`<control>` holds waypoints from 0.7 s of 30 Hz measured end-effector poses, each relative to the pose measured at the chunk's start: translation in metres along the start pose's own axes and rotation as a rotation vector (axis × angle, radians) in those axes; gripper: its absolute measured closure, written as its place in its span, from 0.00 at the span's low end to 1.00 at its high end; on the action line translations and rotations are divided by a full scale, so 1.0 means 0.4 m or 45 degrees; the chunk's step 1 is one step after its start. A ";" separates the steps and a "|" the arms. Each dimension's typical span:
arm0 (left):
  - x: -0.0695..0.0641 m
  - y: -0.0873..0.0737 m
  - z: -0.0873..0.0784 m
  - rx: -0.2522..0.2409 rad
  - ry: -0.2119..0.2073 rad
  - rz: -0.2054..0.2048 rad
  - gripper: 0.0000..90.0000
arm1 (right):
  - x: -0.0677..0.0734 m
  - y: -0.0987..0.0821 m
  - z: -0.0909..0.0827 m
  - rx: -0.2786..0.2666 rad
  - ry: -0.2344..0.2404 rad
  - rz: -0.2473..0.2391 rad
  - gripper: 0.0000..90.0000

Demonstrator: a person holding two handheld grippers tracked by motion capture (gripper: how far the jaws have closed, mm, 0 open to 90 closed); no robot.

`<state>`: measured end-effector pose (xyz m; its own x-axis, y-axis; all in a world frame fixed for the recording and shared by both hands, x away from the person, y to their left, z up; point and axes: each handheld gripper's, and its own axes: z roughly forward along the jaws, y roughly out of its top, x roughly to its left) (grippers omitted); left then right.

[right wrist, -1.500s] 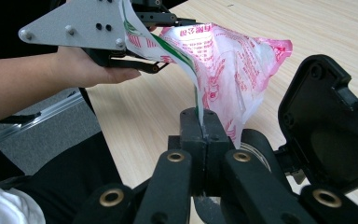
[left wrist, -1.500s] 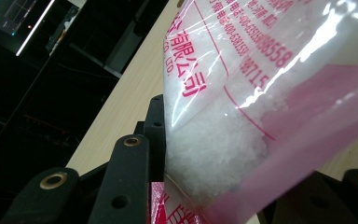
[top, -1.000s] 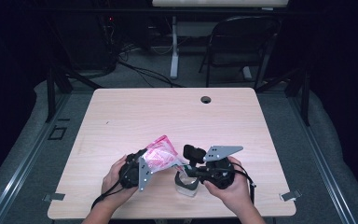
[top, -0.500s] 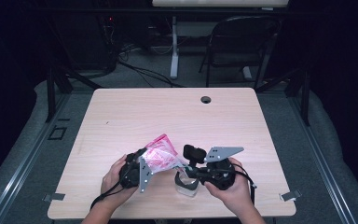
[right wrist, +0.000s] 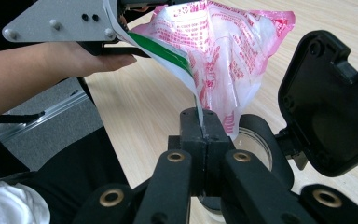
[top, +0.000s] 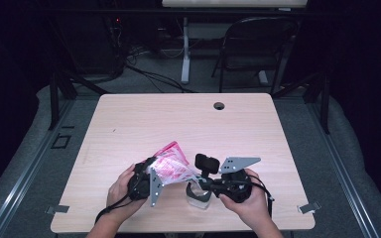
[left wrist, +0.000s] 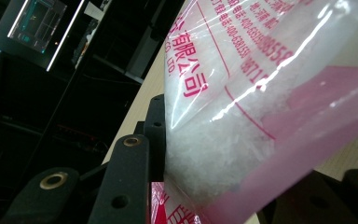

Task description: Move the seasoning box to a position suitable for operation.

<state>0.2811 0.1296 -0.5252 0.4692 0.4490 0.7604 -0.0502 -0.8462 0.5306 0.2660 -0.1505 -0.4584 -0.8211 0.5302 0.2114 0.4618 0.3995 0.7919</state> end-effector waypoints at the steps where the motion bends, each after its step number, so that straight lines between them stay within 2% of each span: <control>1: 0.001 0.002 -0.003 0.008 0.008 0.025 0.76 | -0.001 -0.002 -0.001 0.008 -0.003 -0.004 1.00; 4: 0.000 0.004 -0.004 0.001 0.012 0.020 0.76 | -0.001 -0.006 -0.001 0.008 -0.001 0.003 1.00; 21: -0.003 0.014 -0.010 0.002 0.042 0.066 0.76 | -0.006 -0.022 -0.001 0.032 -0.012 0.015 1.00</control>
<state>0.2769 0.1255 -0.5217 0.4367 0.4137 0.7988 -0.0723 -0.8690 0.4895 0.2640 -0.1557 -0.4656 -0.8124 0.5419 0.2153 0.4799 0.4115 0.7748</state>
